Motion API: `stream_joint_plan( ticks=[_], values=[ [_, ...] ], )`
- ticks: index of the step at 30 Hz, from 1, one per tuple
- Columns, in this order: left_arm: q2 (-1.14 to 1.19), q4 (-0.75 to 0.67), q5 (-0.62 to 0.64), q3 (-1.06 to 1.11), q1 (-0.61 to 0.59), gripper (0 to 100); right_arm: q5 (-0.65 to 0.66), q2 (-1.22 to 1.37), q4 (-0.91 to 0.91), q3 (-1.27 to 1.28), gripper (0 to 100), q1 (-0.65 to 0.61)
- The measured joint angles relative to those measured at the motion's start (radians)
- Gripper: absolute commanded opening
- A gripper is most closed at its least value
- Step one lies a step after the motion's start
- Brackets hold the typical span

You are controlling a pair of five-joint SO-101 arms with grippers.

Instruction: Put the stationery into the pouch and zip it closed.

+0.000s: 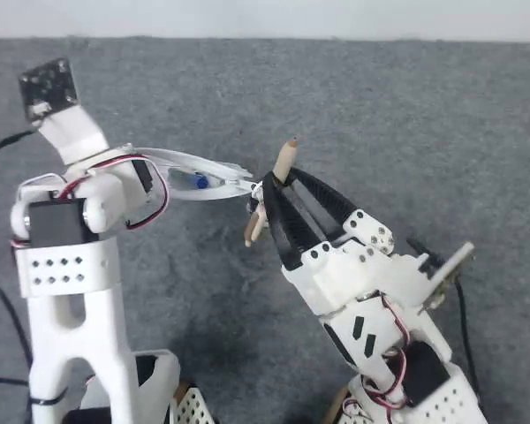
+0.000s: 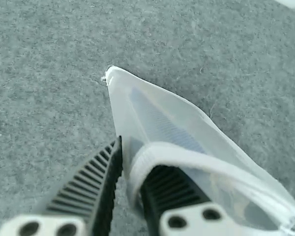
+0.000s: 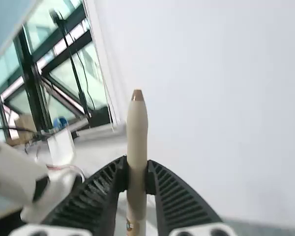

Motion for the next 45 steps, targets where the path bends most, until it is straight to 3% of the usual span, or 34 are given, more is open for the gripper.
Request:
stream_joint_plan(
  ticks=[10, 30, 45],
  values=[
    [0.000, 0.000, 0.000, 0.021, 0.000, 1, 0.000, 0.035, -0.351, 0.046, 0.6, -0.064],
    [0.000, -0.003, 0.000, 0.028, -0.002, 1, 0.000, 0.841, -0.939, -0.064, 0.6, -0.035],
    [0.000, -0.003, 0.000, 0.029, -0.002, 1, 0.017, 1.025, -1.007, 0.015, 0.6, -0.087]
  ],
)
